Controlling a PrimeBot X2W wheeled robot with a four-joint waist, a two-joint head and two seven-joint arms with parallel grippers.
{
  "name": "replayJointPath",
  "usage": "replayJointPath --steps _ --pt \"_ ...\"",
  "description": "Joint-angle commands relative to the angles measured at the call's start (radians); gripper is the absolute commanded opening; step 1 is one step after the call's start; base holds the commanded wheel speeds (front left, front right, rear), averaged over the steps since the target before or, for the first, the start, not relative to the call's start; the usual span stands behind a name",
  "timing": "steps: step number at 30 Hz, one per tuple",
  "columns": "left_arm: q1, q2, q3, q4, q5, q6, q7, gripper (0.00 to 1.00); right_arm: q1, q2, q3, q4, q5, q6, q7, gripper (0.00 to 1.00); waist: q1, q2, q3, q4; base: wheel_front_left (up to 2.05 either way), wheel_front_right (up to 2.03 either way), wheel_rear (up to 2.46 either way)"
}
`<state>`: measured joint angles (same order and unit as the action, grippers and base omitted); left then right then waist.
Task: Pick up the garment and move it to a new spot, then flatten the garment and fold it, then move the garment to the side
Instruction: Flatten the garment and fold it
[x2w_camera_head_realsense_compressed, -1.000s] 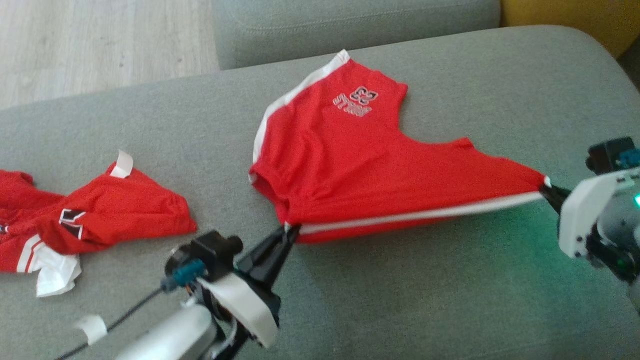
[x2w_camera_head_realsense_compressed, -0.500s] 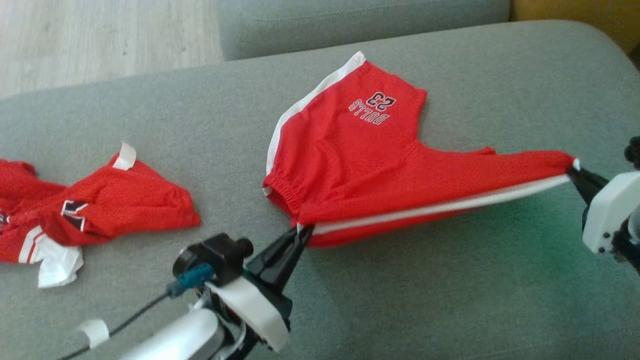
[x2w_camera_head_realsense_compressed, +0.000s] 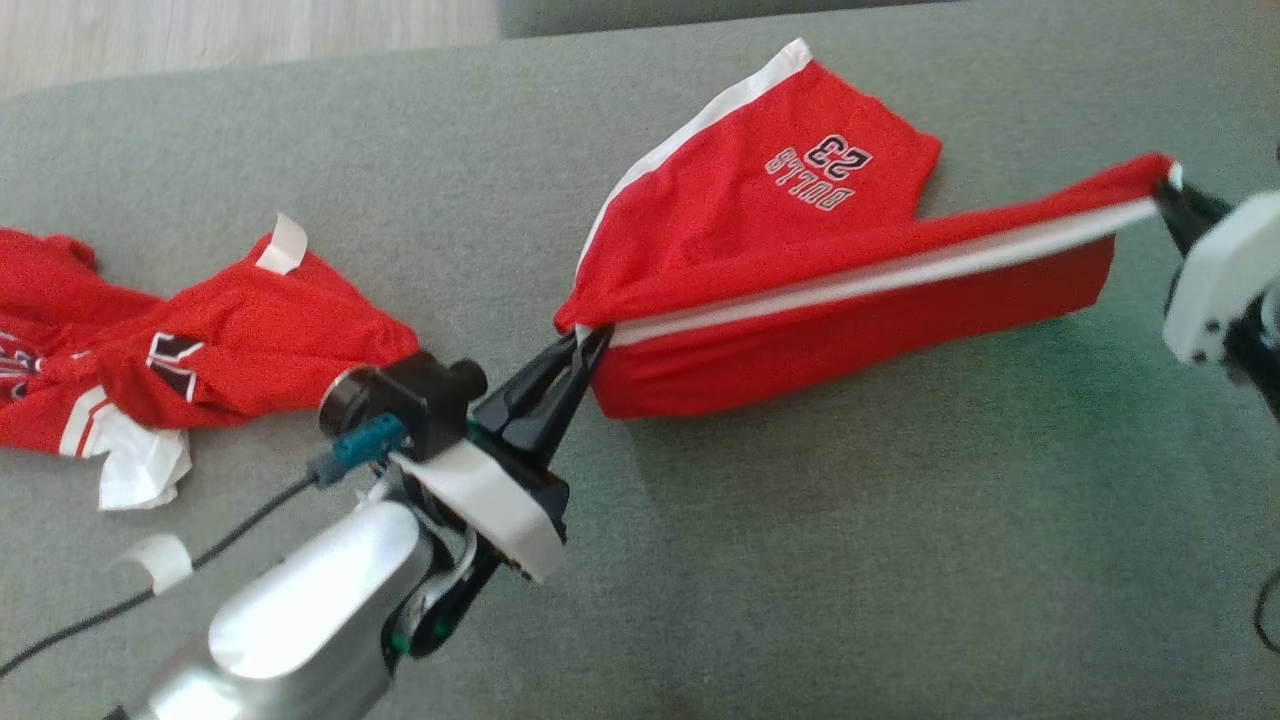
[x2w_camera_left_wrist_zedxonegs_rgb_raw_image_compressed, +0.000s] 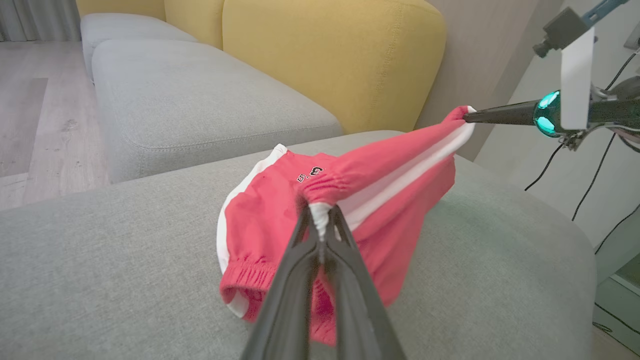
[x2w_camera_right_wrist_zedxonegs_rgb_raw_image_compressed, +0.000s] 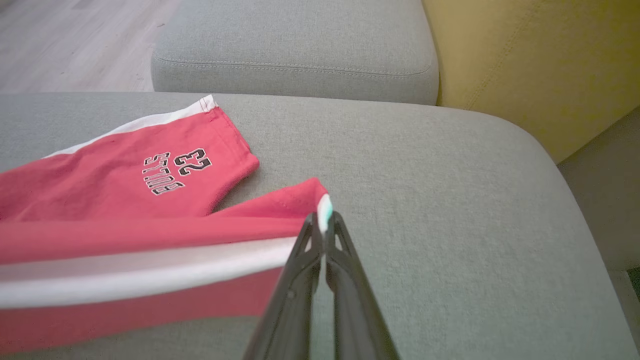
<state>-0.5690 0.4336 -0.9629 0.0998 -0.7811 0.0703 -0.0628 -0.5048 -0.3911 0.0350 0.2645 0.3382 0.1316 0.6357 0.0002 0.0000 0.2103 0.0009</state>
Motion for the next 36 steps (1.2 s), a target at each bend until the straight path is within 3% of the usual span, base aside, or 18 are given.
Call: replayJointPath --steps 1,12,22,36 --pt "-0.056 0.020 0.056 -0.018 0.009 -0.001 -0.006 0.00 -0.041 -0.010 0.005 -0.025 -0.009 -0.001 0.007 0.00 -0.0002 0.0000 0.014 0.012 0.00 0.00 0.00" --pt "-0.175 -0.018 0.065 0.070 0.030 -0.032 -0.010 0.00 -0.295 0.031 0.040 0.177 -0.092 -0.001 0.007 0.00 -0.0002 0.0000 0.116 0.080 0.00 0.00 0.00" --pt "-0.268 -0.091 0.050 0.179 0.047 -0.067 -0.023 0.00 -0.497 0.039 0.085 0.357 -0.163 -0.001 -0.111 0.00 -0.0002 0.0000 0.210 0.160 0.00 0.00 0.00" --pt "-0.334 -0.192 0.019 0.306 0.053 -0.113 -0.061 0.00 -0.653 0.033 0.117 0.605 -0.214 -0.001 -0.267 0.00 -0.0002 0.0000 0.275 0.262 0.00 0.00 0.00"
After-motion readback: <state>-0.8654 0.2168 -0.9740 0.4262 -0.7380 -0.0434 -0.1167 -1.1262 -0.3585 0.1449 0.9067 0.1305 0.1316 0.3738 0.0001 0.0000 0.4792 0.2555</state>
